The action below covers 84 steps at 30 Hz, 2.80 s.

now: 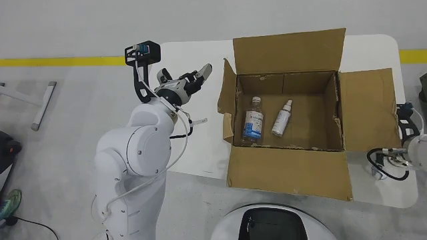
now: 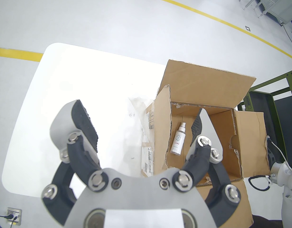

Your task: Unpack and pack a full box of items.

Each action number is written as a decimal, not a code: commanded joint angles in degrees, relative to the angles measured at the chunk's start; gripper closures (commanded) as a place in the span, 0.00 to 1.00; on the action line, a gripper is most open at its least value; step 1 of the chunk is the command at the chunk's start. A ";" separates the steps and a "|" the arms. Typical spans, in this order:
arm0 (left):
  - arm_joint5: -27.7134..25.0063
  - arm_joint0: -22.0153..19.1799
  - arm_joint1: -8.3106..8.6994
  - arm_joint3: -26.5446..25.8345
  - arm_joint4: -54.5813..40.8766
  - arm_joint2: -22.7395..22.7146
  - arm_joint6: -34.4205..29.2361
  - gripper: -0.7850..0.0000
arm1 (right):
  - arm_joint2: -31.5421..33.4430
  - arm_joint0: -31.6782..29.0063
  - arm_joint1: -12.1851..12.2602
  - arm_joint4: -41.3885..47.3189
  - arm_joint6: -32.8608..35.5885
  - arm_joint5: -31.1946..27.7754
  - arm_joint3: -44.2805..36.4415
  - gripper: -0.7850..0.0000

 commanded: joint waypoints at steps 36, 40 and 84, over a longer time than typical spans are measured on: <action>0.00 0.00 0.00 0.00 0.00 0.00 0.00 0.00 | -1.99 -2.93 1.13 1.48 -5.38 0.20 0.07 0.60; 0.00 0.00 0.00 0.00 0.00 0.00 0.00 0.00 | -2.41 -3.04 1.27 1.15 -5.13 0.36 -0.49 0.55; 0.00 0.00 0.00 0.00 0.00 0.00 0.00 0.00 | 12.22 -4.60 2.17 17.19 -10.61 2.50 -6.06 1.00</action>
